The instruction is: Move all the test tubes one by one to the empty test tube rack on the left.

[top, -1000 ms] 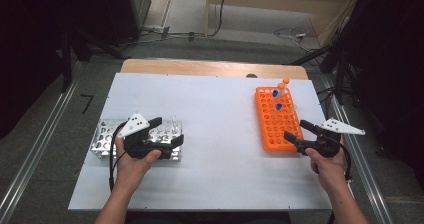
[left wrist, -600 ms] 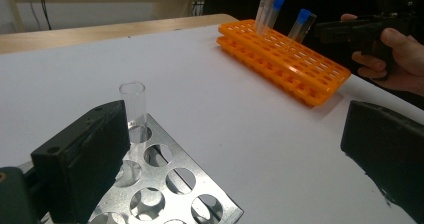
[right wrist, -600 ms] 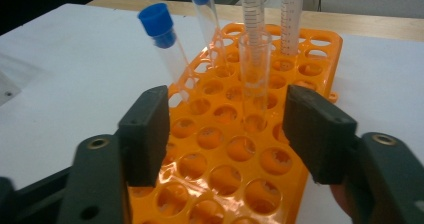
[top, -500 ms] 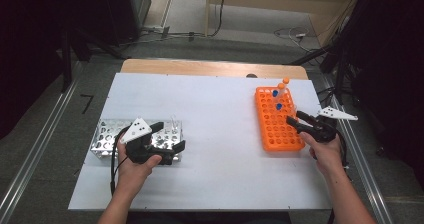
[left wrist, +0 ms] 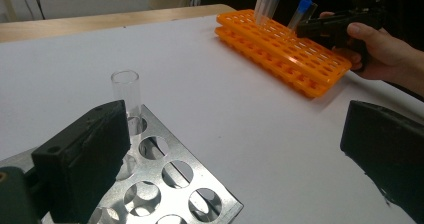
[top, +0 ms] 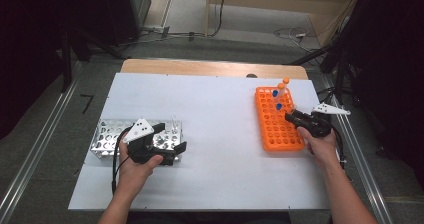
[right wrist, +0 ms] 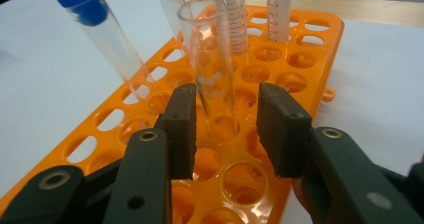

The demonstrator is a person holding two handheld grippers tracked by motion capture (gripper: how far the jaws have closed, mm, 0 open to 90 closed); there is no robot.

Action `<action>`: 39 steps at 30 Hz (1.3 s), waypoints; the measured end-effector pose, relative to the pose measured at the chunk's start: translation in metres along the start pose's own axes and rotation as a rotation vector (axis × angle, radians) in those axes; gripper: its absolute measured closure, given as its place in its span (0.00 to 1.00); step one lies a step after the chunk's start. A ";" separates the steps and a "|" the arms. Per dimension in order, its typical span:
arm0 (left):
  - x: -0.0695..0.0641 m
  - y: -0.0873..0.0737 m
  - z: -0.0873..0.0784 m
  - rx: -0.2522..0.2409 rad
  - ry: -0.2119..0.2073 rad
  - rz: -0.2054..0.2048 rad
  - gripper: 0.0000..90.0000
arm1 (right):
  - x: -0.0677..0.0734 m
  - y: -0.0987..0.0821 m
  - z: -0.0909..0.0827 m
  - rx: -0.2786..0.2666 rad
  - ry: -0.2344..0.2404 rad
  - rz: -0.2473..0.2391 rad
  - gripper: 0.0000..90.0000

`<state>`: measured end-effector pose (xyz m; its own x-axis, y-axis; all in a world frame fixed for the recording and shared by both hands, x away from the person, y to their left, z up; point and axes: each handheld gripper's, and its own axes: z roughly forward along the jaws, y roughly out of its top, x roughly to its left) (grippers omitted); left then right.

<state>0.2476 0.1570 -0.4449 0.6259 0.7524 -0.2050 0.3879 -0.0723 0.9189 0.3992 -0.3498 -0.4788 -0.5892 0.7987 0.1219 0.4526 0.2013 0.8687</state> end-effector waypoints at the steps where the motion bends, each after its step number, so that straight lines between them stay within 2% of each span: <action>1: 0.000 0.000 0.000 0.000 0.000 0.000 0.00 | -0.001 -0.001 0.001 0.000 0.002 0.001 0.67; 6: 0.001 0.000 0.000 0.003 -0.003 -0.006 0.00 | 0.000 -0.001 0.005 -0.011 0.016 -0.003 0.71; 11: 0.000 0.000 0.001 0.009 -0.009 -0.005 0.00 | 0.001 -0.002 0.007 -0.018 0.002 -0.021 0.80; 15: 0.000 0.000 0.002 0.010 -0.009 -0.002 0.00 | 0.002 -0.001 0.006 -0.017 -0.011 -0.034 0.82; 19: -0.001 0.000 0.002 0.006 -0.010 -0.001 0.01 | 0.004 0.001 0.002 -0.043 -0.020 -0.036 0.82; 31: -0.002 0.002 0.001 0.006 -0.014 0.005 0.01 | 0.017 0.015 -0.026 -0.107 -0.075 -0.008 0.82; 39: -0.005 0.003 0.002 0.006 -0.016 0.010 0.01 | 0.031 0.020 -0.046 -0.132 -0.052 -0.015 0.82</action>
<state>0.2471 0.1519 -0.4419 0.6410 0.7407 -0.2011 0.3851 -0.0838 0.9191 0.3590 -0.3467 -0.4352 -0.5584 0.8250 0.0868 0.3499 0.1393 0.9264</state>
